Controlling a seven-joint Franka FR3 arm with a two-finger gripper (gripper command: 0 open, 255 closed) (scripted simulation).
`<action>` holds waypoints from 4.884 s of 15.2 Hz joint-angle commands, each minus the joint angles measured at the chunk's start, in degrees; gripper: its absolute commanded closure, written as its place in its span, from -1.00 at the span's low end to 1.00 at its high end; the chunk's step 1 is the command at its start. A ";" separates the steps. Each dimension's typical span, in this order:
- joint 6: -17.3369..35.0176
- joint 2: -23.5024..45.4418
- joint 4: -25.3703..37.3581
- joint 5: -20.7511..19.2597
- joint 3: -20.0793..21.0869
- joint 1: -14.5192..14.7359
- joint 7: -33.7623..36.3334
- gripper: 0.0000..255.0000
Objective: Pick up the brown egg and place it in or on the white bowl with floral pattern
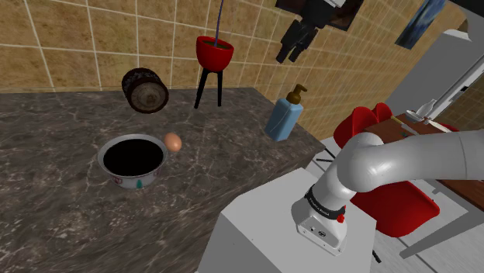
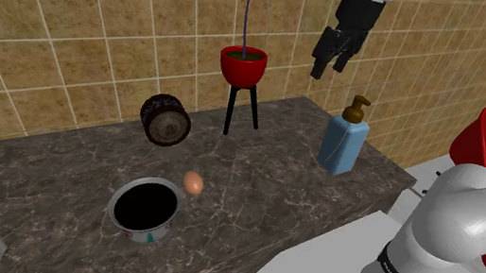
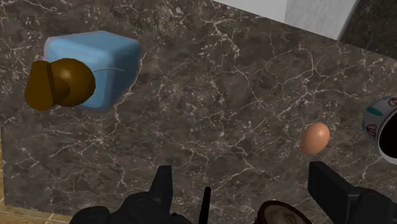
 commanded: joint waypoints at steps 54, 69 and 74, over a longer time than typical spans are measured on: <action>46.86 53.37 1.25 -7.55 26.64 0.61 41.00 1.00; 37.92 47.30 4.95 -3.04 27.00 0.06 37.94 1.00; 34.12 45.33 7.02 -1.83 26.86 -0.04 37.12 1.00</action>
